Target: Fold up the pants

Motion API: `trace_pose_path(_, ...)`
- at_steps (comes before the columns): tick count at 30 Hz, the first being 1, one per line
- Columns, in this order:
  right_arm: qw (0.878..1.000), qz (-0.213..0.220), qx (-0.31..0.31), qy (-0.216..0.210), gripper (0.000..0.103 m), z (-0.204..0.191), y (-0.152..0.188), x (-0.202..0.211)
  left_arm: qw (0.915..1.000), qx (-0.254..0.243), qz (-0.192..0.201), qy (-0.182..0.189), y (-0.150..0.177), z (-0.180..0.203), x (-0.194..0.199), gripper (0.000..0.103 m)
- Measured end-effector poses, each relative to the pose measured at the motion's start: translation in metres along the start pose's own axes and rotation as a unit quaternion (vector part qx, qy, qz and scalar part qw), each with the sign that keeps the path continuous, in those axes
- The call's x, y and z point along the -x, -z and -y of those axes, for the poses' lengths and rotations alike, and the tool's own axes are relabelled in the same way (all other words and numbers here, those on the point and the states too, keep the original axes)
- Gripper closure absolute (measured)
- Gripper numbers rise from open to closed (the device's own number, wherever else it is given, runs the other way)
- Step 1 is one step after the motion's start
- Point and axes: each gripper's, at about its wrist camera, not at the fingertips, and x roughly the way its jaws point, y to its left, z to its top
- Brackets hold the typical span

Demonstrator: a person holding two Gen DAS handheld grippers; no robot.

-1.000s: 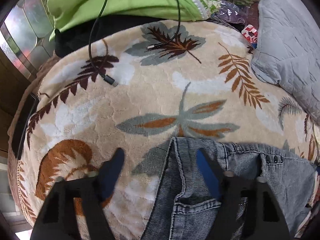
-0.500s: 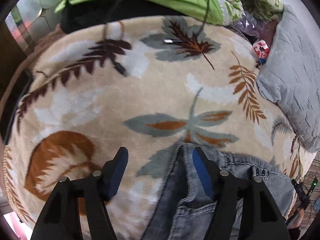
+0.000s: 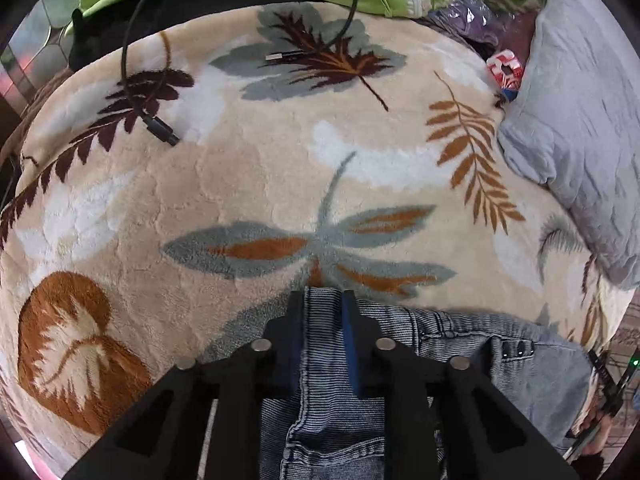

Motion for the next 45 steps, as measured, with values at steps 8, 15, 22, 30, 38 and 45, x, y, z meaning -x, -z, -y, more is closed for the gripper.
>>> trace_pose_path(8,0.997,0.064,-0.033,-0.031,0.088,0.017,-0.004,0.065,0.9967,-0.012,0.072,0.035,0.011,0.008,0.064,0.089)
trace_pose_path(15,0.987,0.135,-0.063,-0.068,0.088,0.04,0.013,0.149,0.9856,-0.024,0.147,0.081,0.047,0.013,0.143,0.089)
trace_pose_path(22,0.979,0.149,-0.089,-0.104,0.088,0.069,0.08,0.197,0.9763,-0.033,0.187,0.105,0.127,-0.015,0.199,0.093)
trace_pose_path(30,0.979,0.127,-0.111,-0.115,0.088,0.104,0.207,0.213,0.9814,-0.025,0.176,0.071,0.238,-0.071,0.19,0.099)
trace_pose_path(38,0.975,0.066,-0.168,-0.131,0.088,0.129,0.29,0.165,0.9939,0.048,0.089,0.044,0.293,-0.135,0.122,0.099)
trace_pose_path(45,0.973,0.063,-0.191,-0.116,0.084,0.135,0.294,0.168,0.9862,-0.008,0.155,0.059,0.279,-0.095,0.156,0.095)
